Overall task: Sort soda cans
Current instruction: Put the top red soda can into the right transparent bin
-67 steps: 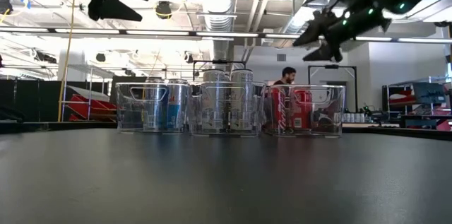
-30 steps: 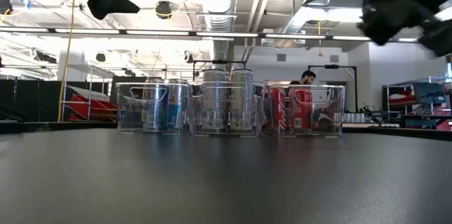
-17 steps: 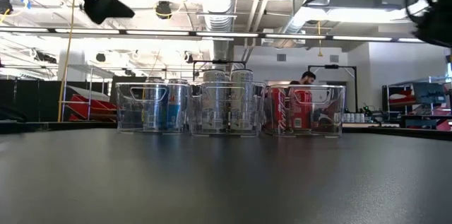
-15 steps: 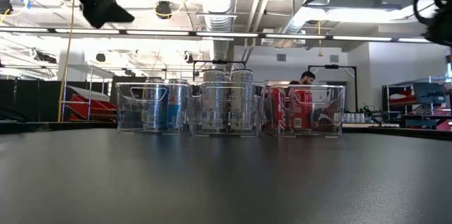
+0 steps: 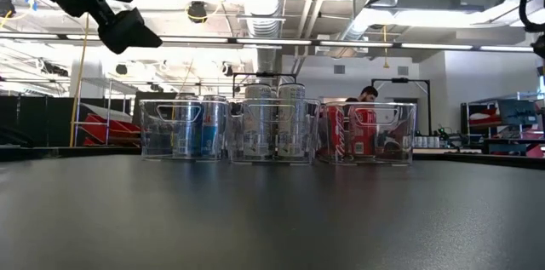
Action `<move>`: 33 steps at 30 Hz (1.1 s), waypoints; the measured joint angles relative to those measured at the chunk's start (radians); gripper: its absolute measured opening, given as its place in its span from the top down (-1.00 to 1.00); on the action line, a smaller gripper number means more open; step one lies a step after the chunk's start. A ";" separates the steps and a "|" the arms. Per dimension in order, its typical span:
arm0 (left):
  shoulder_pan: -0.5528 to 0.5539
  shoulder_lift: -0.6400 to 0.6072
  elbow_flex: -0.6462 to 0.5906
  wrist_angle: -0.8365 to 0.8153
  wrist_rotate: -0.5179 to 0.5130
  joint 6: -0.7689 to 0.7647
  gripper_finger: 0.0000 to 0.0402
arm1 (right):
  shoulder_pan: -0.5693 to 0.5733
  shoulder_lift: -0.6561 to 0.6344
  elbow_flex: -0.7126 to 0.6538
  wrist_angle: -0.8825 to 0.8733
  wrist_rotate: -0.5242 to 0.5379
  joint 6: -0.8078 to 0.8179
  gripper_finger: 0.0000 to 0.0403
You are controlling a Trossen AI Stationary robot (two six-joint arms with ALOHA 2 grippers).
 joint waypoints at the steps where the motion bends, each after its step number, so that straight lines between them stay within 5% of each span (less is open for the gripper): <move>1: -0.001 0.010 0.000 0.006 0.000 -0.004 -0.71 | 0.004 0.003 -0.006 0.009 -0.001 0.002 -0.75; 9: -0.001 0.066 0.000 0.008 0.000 -0.019 -0.71 | 0.054 0.005 -0.087 0.155 -0.049 0.121 -0.98; 25: 0.000 0.074 0.000 0.012 -0.032 0.008 -0.71 | 0.256 0.005 -0.135 0.340 -0.081 0.410 -0.98; 33: 0.000 0.074 0.000 0.012 -0.039 0.009 -0.71 | 0.317 0.006 -0.135 0.521 -0.003 0.574 -0.98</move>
